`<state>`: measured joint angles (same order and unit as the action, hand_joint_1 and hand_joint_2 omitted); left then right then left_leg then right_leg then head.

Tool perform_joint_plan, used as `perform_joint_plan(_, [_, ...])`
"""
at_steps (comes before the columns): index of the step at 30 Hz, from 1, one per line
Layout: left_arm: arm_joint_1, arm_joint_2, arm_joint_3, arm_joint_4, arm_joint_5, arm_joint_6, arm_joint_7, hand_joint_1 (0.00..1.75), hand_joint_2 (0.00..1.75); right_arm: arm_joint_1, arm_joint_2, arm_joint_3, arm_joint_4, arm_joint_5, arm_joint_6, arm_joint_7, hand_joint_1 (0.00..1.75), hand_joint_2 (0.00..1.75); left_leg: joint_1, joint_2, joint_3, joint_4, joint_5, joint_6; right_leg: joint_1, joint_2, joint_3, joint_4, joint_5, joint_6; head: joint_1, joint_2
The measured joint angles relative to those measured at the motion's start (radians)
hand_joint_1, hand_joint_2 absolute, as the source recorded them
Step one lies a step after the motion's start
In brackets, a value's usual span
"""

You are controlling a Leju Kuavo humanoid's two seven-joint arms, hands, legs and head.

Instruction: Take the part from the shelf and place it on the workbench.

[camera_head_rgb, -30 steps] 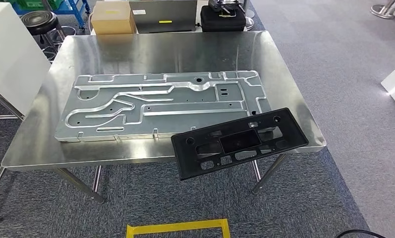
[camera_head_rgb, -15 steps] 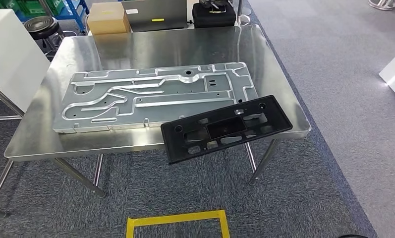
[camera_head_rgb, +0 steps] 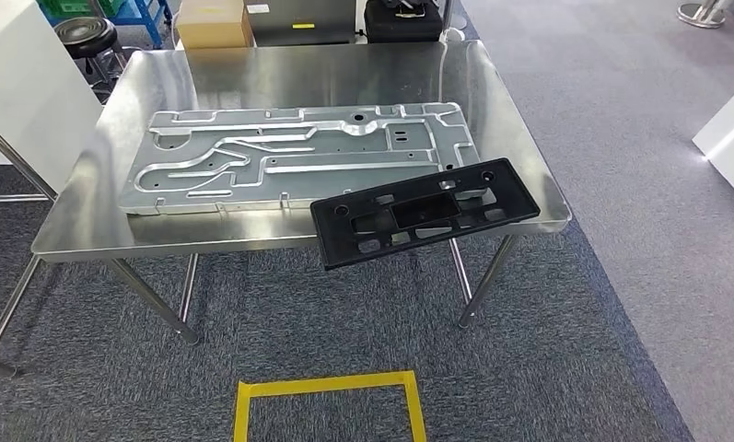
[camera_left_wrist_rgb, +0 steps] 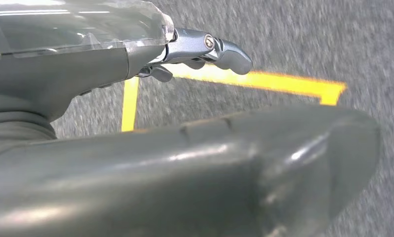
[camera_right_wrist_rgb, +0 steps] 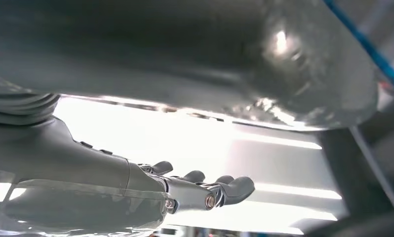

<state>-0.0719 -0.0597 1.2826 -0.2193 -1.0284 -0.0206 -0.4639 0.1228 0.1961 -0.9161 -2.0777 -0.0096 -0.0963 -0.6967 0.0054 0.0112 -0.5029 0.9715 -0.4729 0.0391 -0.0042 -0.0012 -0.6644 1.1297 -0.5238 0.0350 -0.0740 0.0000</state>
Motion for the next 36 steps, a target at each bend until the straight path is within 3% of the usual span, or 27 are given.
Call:
perform_joint_plan(1, [0.0,0.0,0.001,0.0,0.0,0.0,0.002,0.0,0.0,0.003,0.002,-0.004,0.029,0.014,0.005,0.0,0.0,0.0,0.0,0.001,-0.014,0.001,0.01,0.001,-0.004,0.0,-0.016,0.065,-0.043,0.006,0.0,0.0])
perform_joint_plan(2, [0.0,0.0,0.002,0.0,0.0,0.0,0.004,0.0,0.0,0.006,0.005,-0.009,0.059,0.029,0.01,0.0,0.0,0.0,0.0,0.002,-0.028,0.002,0.02,0.0,-0.008,0.0,-0.024,0.12,-0.066,0.012,0.0,0.0])
perform_joint_plan(3, [0.001,0.0,0.003,0.0,0.001,0.0,0.007,0.0,0.0,0.007,0.007,-0.015,0.092,0.044,0.013,0.0,0.0,0.0,0.0,0.002,-0.042,0.005,0.03,-0.001,-0.011,0.0,-0.021,0.151,-0.067,0.016,0.0,0.0])
perform_joint_plan(4, [0.001,-0.001,0.005,0.0,0.001,0.0,0.01,0.0,0.0,0.006,0.008,-0.023,0.13,0.064,0.016,0.0,0.0,0.0,0.0,0.002,-0.056,0.009,0.039,-0.004,-0.015,0.0,0.001,0.144,-0.047,0.02,0.0,0.0])
perform_joint_plan(6, [0.002,-0.003,0.008,0.0,0.001,-0.001,0.015,0.0,0.0,0.0,0.008,-0.042,0.222,0.114,0.024,0.001,0.0,0.0,0.003,0.002,-0.082,0.02,0.054,-0.012,-0.021,0.0,0.098,0.026,0.001,0.022,0.0,0.0])
perform_joint_plan(8, [0.002,-0.005,0.011,0.0,0.001,-0.002,0.018,0.0,0.0,-0.013,0.003,-0.068,0.343,0.185,0.022,0.001,0.0,0.0,0.003,0.001,-0.099,0.03,0.066,-0.024,-0.018,0.002,0.189,-0.114,0.003,0.012,0.0,0.0])
perform_joint_plan(10, [0.001,-0.006,0.015,0.0,-0.001,-0.004,0.022,0.0,0.0,-0.031,-0.01,-0.105,0.489,0.29,-0.01,0.003,0.0,0.0,0.003,0.0,-0.104,0.031,0.079,-0.037,-0.009,0.004,0.211,-0.16,-0.007,-0.006,-0.001,0.0])
perform_joint_plan(12, [0.003,-0.008,0.017,0.0,-0.005,-0.007,0.026,0.0,0.0,-0.053,-0.032,-0.149,0.67,0.431,-0.093,0.029,0.0,0.0,0.008,-0.002,-0.108,0.035,0.08,-0.049,-0.008,0.001,0.201,-0.162,0.008,-0.025,-0.001,0.0])
perform_joint_plan(13, [0.004,-0.008,0.017,0.0,-0.007,-0.01,0.028,0.0,0.0,-0.065,-0.048,-0.167,0.777,0.508,-0.148,0.063,0.0,0.0,0.01,-0.003,-0.116,0.052,0.057,-0.053,-0.008,-0.002,0.194,-0.165,0.018,-0.035,-0.001,0.0])
perform_joint_plan(16, [0.005,-0.011,0.018,0.0,-0.017,-0.02,0.034,0.0,0.0,-0.094,-0.101,-0.189,1.136,0.727,-0.289,0.257,0.0,0.0,0.013,-0.004,-0.161,0.209,-0.087,-0.057,-0.005,-0.007,0.157,-0.165,0.049,-0.052,-0.001,0.0])
perform_joint_plan(17, [0.004,-0.012,0.018,0.0,-0.021,-0.023,0.037,0.0,0.0,-0.099,-0.113,-0.188,1.238,0.783,-0.312,0.328,0.0,0.0,0.013,-0.004,-0.174,0.273,-0.12,-0.057,-0.003,-0.008,0.141,-0.163,0.059,-0.053,-0.001,0.0])
perform_joint_plan(18, [0.004,-0.013,0.017,0.0,-0.025,-0.025,0.041,0.0,0.0,-0.103,-0.119,-0.185,1.323,0.829,-0.322,0.39,0.0,0.0,0.013,-0.004,-0.175,0.315,-0.129,-0.056,0.0,-0.008,0.125,-0.16,0.069,-0.053,-0.001,0.0])
perform_joint_plan(19, [0.004,-0.014,0.017,0.0,-0.028,-0.026,0.045,0.0,0.0,-0.107,-0.122,-0.18,1.392,0.866,-0.323,0.439,0.0,0.0,0.011,-0.004,-0.16,0.326,-0.116,-0.054,0.002,-0.009,0.109,-0.157,0.079,-0.054,-0.001,0.0])
perform_joint_plan(20, [0.004,-0.014,0.017,0.0,-0.032,-0.027,0.049,0.0,0.0,-0.111,-0.124,-0.173,1.455,0.898,-0.316,0.479,0.0,0.0,0.008,-0.004,-0.125,0.298,-0.088,-0.049,0.005,-0.009,0.093,-0.153,0.088,-0.053,-0.001,0.0])
perform_joint_plan(22, [0.0,-0.015,0.015,0.0,-0.038,-0.028,0.055,0.0,0.0,-0.122,-0.127,-0.154,1.56,0.943,-0.282,0.537,0.0,0.0,-0.001,-0.005,-0.016,0.158,-0.051,-0.03,0.008,-0.007,0.071,-0.143,0.102,-0.051,-0.001,0.0])
perform_joint_plan(23, [-0.003,-0.015,0.015,0.0,-0.043,-0.029,0.056,0.0,0.0,-0.127,-0.13,-0.144,1.603,0.961,-0.255,0.564,0.0,0.0,-0.005,-0.004,0.036,0.082,-0.052,-0.024,0.01,-0.008,0.064,-0.139,0.109,-0.047,-0.001,0.0])
perform_joint_plan(25, [-0.008,-0.017,0.012,0.0,-0.051,-0.034,0.055,0.0,0.0,-0.138,-0.135,-0.123,1.675,0.991,-0.188,0.626,0.0,0.0,-0.012,-0.004,0.082,-0.003,-0.07,-0.016,0.009,-0.01,0.056,-0.136,0.124,-0.037,-0.001,0.0])
perform_joint_plan(27, [-0.008,-0.02,0.008,0.0,-0.058,-0.04,0.049,0.0,0.0,-0.145,-0.142,-0.107,1.727,1.01,-0.128,0.685,0.0,0.0,-0.011,-0.002,0.074,-0.016,-0.059,-0.009,0.007,-0.009,0.05,-0.136,0.136,-0.024,-0.001,0.0])
perform_joint_plan(28, [-0.007,-0.022,0.006,0.0,-0.06,-0.042,0.047,0.0,0.0,-0.147,-0.144,-0.1,1.746,1.014,-0.11,0.704,0.0,0.0,-0.008,0.0,0.066,-0.019,-0.048,-0.002,0.005,-0.007,0.044,-0.126,0.122,-0.019,-0.001,0.0])
perform_joint_plan(29, [-0.006,-0.024,0.004,0.001,-0.061,-0.044,0.046,0.0,0.0,-0.147,-0.145,-0.096,1.763,1.017,-0.1,0.715,0.0,0.0,-0.006,0.002,0.056,-0.023,-0.035,0.003,0.003,-0.005,0.034,-0.099,0.088,-0.014,-0.001,0.0])
perform_joint_plan(30, [-0.006,-0.026,0.002,0.001,-0.061,-0.045,0.045,0.0,0.0,-0.148,-0.146,-0.091,1.778,1.017,-0.095,0.721,0.0,0.0,-0.005,0.004,0.042,-0.023,-0.023,0.008,-0.001,-0.002,0.017,-0.049,0.037,-0.01,-0.001,0.0])
perform_joint_plan(32, [-0.005,-0.026,-0.002,0.001,-0.062,-0.046,0.044,0.0,0.0,-0.15,-0.15,-0.085,1.8,1.018,-0.092,0.724,0.0,0.0,-0.005,0.005,0.011,-0.019,-0.001,0.01,-0.007,-0.001,-0.016,0.083,-0.056,-0.001,-0.001,0.0])
perform_joint_plan(33, [-0.005,-0.027,-0.003,0.001,-0.062,-0.046,0.044,0.0,0.0,-0.151,-0.153,-0.082,1.808,1.018,-0.091,0.724,0.0,0.0,-0.005,0.005,-0.005,-0.015,0.009,0.009,-0.009,-0.001,-0.022,0.132,-0.07,0.004,-0.001,0.0])
perform_joint_plan(34, [-0.005,-0.027,-0.004,0.001,-0.062,-0.046,0.044,0.0,0.0,-0.152,-0.155,-0.079,1.815,1.018,-0.09,0.725,0.0,0.0,-0.004,0.006,-0.021,-0.009,0.017,0.006,-0.011,-0.001,-0.011,0.149,-0.06,0.007,-0.001,0.0])
perform_joint_plan(35, [-0.005,-0.027,-0.005,0.001,-0.062,-0.046,0.044,0.0,0.0,-0.153,-0.157,-0.078,1.82,1.018,-0.087,0.725,0.0,0.0,-0.004,0.006,-0.036,-0.002,0.024,0.003,-0.014,-0.001,0.018,0.128,-0.035,0.009,-0.001,0.0])
perform_joint_plan(36, [-0.005,-0.028,-0.006,0.001,-0.062,-0.047,0.044,0.0,0.0,-0.154,-0.159,-0.076,1.825,1.018,-0.083,0.728,0.0,0.0,-0.003,0.006,-0.052,0.007,0.03,0.0,-0.016,-0.001,0.065,0.072,-0.008,0.01,-0.001,0.0])
